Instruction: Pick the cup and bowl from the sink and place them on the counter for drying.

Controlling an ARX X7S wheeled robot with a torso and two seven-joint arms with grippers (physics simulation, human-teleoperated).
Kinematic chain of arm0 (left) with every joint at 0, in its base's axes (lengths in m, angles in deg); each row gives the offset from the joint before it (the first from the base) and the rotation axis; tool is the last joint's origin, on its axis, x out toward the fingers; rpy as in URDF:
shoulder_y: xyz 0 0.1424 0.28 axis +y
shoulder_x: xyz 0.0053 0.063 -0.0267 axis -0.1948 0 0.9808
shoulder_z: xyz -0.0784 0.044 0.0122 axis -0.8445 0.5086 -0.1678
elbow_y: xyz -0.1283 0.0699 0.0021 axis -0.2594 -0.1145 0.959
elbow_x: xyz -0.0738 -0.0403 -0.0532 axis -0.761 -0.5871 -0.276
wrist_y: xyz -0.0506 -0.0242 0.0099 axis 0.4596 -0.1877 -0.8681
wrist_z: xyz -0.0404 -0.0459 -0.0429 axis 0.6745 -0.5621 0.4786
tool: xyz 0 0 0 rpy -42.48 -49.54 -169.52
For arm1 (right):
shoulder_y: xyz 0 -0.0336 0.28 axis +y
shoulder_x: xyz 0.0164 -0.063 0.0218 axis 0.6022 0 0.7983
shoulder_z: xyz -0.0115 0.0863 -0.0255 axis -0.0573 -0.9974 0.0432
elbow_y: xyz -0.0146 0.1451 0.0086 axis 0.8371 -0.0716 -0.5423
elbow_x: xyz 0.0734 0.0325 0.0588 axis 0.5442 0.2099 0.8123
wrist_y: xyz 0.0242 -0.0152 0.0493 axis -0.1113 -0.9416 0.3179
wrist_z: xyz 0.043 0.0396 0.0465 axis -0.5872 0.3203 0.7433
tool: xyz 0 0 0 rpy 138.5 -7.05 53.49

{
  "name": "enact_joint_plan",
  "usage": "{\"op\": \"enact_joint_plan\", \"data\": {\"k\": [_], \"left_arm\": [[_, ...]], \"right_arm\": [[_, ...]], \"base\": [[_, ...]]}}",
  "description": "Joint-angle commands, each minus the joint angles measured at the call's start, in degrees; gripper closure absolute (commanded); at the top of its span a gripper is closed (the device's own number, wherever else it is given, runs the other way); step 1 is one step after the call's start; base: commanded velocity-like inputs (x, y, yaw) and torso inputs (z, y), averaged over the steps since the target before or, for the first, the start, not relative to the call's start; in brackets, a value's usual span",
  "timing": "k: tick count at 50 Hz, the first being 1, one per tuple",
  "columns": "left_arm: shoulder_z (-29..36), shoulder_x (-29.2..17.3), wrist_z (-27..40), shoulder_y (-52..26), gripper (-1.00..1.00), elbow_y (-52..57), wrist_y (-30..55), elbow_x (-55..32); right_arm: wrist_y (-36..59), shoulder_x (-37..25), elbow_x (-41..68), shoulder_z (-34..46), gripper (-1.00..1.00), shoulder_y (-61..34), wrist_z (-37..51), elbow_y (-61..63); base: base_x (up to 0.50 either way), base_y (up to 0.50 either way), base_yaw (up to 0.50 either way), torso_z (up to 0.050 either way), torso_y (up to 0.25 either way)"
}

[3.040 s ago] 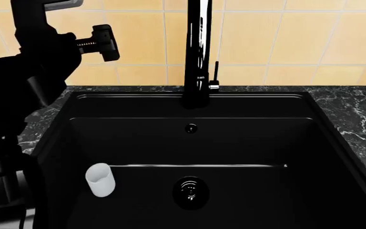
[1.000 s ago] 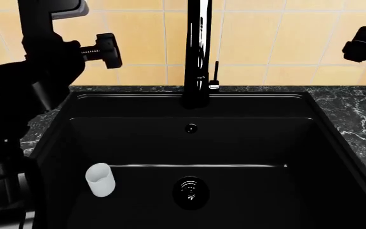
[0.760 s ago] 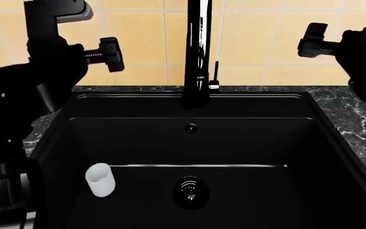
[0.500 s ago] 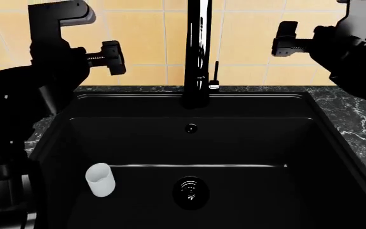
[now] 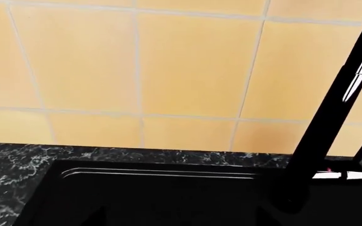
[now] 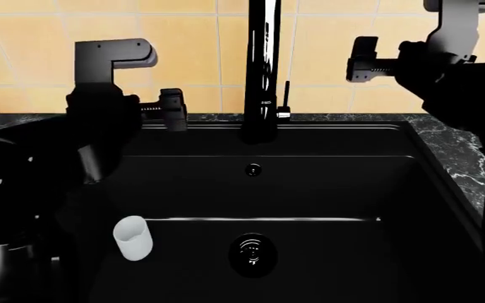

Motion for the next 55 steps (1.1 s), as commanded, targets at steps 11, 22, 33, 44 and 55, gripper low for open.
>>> {"op": "enact_joint_plan", "data": {"k": [11,22,33,44,55], "left_arm": [[-3.56,6.10,10.25,7.82,-1.00,5.24,10.59,-4.06],[-2.03,4.80,13.05,14.15,-1.00,6.62,10.37,-4.50],[-1.98,5.06,15.12,16.48,-1.00,5.31,7.79,-3.89],[-2.11,4.21,15.98,19.57,-1.00,4.25,3.57,-2.42],[-2.51,4.78,17.70,22.57,-1.00,3.53,-0.21,-0.89]], "right_arm": [[-0.64,0.51,0.11,-0.90,-1.00,1.87,0.40,0.01],[-0.13,0.16,1.26,-2.11,-1.00,3.53,1.43,1.43],[-0.96,0.45,1.19,-1.88,-1.00,3.55,0.76,0.45],[-1.99,0.99,0.96,-1.59,-1.00,3.34,0.16,-0.78],[-2.51,1.14,1.18,-1.74,-1.00,4.16,0.11,-0.93]], "base": [[0.00,0.00,0.00,0.000,0.000],[0.00,0.00,0.00,0.000,0.000],[0.00,0.00,0.00,0.000,0.000],[0.00,0.00,0.00,0.000,0.000],[0.00,0.00,0.00,0.000,0.000]]}}
